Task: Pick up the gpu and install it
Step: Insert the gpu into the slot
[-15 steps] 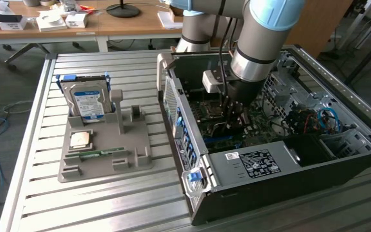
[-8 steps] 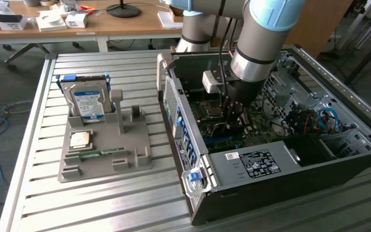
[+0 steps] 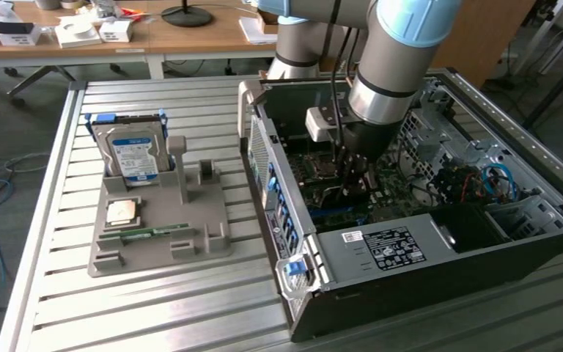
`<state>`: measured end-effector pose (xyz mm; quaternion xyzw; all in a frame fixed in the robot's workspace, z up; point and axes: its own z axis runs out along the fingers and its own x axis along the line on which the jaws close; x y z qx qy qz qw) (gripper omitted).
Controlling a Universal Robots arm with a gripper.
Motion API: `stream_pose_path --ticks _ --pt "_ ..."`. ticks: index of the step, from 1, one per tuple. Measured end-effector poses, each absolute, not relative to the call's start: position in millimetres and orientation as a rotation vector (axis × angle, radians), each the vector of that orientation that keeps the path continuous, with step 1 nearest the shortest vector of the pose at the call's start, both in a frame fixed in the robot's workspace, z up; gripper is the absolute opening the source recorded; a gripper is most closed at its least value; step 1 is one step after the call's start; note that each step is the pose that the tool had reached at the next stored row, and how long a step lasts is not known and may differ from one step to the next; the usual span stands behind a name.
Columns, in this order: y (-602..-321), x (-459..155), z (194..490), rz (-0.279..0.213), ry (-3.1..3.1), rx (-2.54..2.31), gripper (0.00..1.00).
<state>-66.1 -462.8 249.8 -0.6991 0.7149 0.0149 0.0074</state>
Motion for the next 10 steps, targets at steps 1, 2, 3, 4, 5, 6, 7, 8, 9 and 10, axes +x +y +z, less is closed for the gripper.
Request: stream_pose_path --ticks 1,2,3,4,5,6,7,8,9,10 --pt "-462.8 -66.2 249.7 0.046 2.235 -2.186 0.26" --pt "-462.8 -66.3 249.7 0.046 2.235 -2.186 0.26" --pt "-462.8 -66.6 249.7 0.046 2.236 -2.185 0.26" --pt "-462.8 -66.7 249.7 0.046 2.235 -2.185 0.26" --pt "-462.8 -66.7 249.7 0.047 2.235 -2.186 0.26" --pt "-462.8 -66.8 249.7 0.046 2.235 -2.186 0.26" --pt "-462.8 -66.9 249.8 0.046 2.235 -2.186 0.26" --pt "-462.8 -66.9 249.7 0.046 2.235 -2.186 0.26" --pt "-462.8 -66.9 249.7 0.047 2.235 -2.186 0.26" --pt "-462.8 -66.9 249.7 0.047 2.235 -2.186 0.26"
